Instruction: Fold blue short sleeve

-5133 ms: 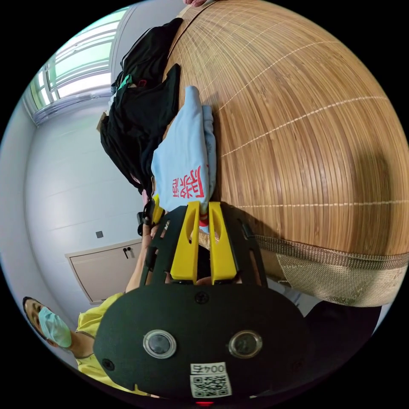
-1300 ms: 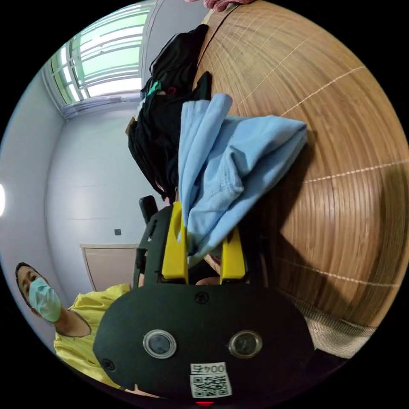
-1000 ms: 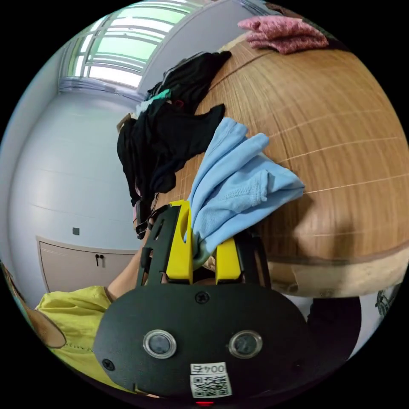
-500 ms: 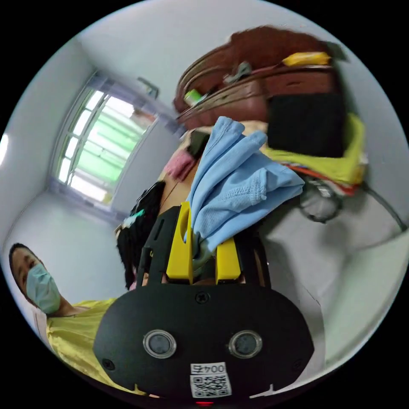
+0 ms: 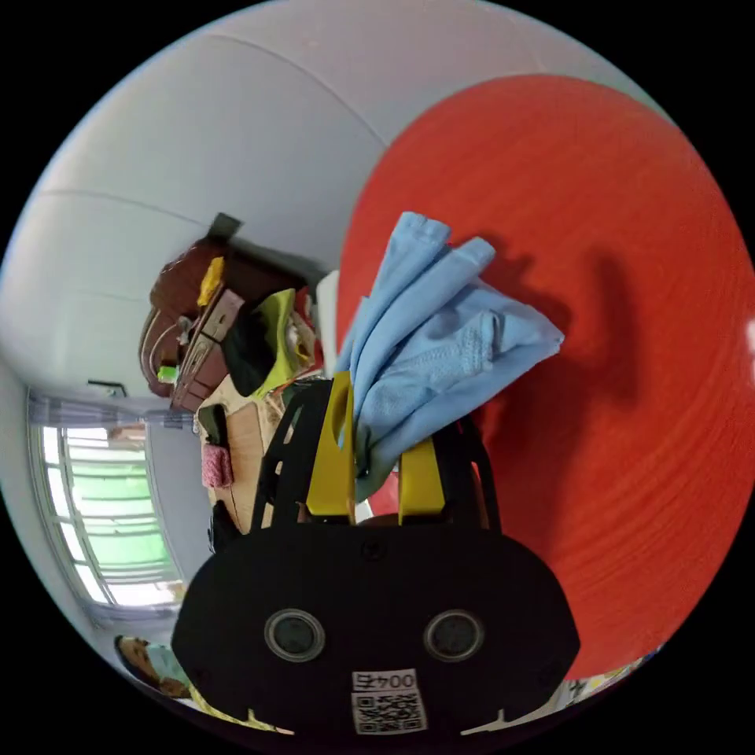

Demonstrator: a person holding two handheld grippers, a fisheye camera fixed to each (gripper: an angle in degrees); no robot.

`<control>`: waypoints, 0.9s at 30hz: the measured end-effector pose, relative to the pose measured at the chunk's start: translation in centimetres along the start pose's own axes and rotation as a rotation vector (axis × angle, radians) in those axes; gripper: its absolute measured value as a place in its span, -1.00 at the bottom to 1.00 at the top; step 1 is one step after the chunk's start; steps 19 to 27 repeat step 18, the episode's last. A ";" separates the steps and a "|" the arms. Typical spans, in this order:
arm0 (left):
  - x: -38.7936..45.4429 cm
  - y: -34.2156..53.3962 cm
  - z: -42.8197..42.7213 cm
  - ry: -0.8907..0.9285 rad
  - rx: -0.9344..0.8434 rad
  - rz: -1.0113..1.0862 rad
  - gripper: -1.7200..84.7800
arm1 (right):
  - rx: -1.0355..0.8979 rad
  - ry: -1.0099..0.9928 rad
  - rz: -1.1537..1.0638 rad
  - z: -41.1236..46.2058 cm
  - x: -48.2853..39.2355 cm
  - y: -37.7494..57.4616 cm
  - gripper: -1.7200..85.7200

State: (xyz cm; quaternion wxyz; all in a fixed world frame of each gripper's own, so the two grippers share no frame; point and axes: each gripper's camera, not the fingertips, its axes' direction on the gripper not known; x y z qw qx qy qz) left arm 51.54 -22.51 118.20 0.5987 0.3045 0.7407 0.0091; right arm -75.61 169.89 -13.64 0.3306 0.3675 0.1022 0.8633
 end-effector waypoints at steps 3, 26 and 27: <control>0.7 0.4 -0.3 0.004 0.003 -0.004 -0.82 | -0.084 0.083 0.060 -1.2 0.6 0.5 -0.66; 10.4 4.2 -3.0 -0.303 0.021 0.108 -0.90 | 0.059 0.096 -0.820 6.0 -35.4 13.7 -0.94; 10.4 4.2 -3.0 -0.303 0.021 0.108 -0.90 | 0.059 0.096 -0.820 6.0 -35.4 13.7 -0.94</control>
